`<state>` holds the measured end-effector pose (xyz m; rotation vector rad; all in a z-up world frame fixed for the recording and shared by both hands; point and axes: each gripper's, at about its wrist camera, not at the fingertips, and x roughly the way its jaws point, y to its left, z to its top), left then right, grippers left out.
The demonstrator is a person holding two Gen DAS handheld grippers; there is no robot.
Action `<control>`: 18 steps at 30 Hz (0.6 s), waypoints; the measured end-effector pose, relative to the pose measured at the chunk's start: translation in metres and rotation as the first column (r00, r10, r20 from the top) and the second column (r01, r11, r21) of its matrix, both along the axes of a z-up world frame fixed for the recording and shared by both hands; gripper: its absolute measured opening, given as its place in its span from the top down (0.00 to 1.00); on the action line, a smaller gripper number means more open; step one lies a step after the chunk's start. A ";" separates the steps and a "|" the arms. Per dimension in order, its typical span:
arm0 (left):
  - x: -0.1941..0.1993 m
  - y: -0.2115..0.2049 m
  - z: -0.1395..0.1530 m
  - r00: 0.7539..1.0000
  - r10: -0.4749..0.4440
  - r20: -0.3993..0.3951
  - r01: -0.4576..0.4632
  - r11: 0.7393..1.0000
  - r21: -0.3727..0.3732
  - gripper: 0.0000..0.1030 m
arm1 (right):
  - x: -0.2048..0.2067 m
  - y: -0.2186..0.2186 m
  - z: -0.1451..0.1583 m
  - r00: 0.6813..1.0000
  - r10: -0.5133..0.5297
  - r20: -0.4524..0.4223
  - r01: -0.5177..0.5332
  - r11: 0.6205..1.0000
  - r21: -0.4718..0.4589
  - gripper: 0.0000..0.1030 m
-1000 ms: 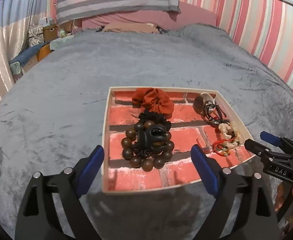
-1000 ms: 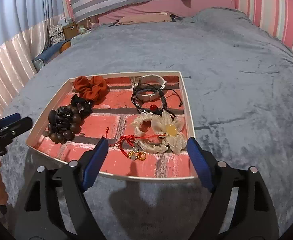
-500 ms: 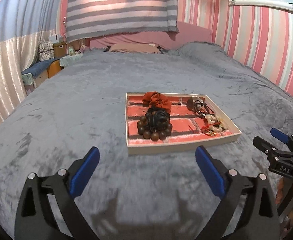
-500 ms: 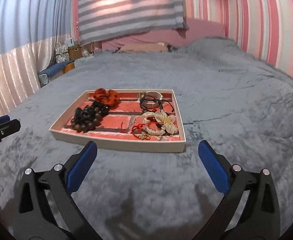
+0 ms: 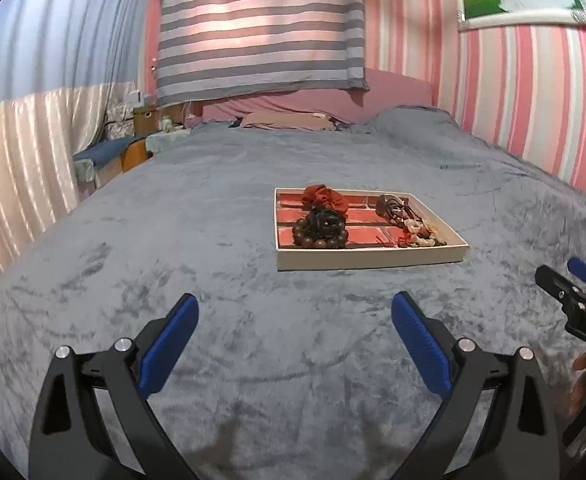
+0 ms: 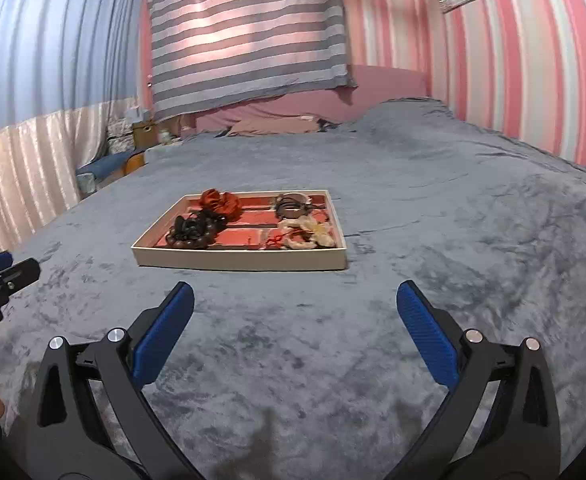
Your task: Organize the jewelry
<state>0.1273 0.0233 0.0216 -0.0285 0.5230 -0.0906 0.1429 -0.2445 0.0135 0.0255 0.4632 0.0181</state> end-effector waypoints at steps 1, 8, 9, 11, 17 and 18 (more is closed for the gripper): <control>-0.002 0.002 -0.001 1.000 0.010 0.000 -0.010 1.000 -0.006 0.08 | -0.002 -0.001 -0.001 1.000 -0.001 0.001 0.001 1.000 0.006 0.04; -0.021 0.000 0.005 0.998 0.043 0.050 -0.043 0.999 0.003 0.08 | -0.024 -0.001 -0.009 0.999 -0.021 0.029 0.022 1.000 -0.014 0.04; -0.024 -0.001 0.007 0.997 0.046 0.065 -0.047 0.999 0.015 0.08 | -0.026 -0.001 -0.009 0.999 -0.022 0.034 0.023 1.000 -0.011 0.04; -0.029 -0.004 0.008 0.996 0.043 0.083 -0.045 0.999 0.024 0.08 | -0.030 -0.002 -0.006 0.999 -0.017 0.045 0.017 1.000 0.003 0.04; -0.036 -0.009 0.009 0.995 0.019 0.093 -0.022 0.999 0.028 0.08 | -0.038 -0.004 0.003 0.997 -0.026 0.077 0.025 1.000 0.012 0.04; -0.037 -0.010 0.009 0.996 0.016 0.092 -0.019 0.999 0.030 0.08 | -0.039 -0.004 0.003 0.996 -0.028 0.080 0.027 1.000 0.015 0.04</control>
